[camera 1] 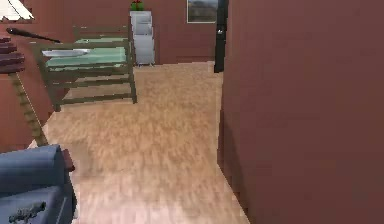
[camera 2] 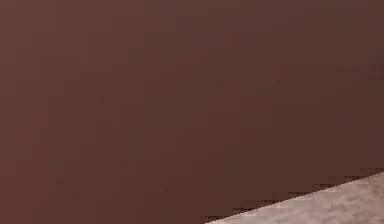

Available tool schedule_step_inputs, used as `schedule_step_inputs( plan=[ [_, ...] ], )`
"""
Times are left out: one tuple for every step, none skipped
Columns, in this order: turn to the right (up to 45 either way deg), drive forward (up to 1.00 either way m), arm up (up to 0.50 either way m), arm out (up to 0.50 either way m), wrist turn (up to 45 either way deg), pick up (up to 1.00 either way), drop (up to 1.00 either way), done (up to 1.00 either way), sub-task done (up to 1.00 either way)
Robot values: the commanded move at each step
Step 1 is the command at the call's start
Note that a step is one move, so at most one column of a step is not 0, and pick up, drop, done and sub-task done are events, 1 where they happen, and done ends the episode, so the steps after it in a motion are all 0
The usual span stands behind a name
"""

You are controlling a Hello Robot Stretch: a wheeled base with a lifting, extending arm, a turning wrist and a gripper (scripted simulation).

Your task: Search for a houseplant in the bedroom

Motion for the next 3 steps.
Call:
schedule_step_inputs(
  plan=[
    [-3.0, 0.0, 0.0, 0.0, 0.0, 0.0, 0.0, 0.0, 0.0],
    [0.0, 1.0, 0.0, 0.0, 0.0, 0.0, 0.0, 0.0, 0.0],
    [-3.0, 0.0, 0.0, 0.0, 0.0, 0.0, 0.0, 0.0, 0.0]
  ],
)
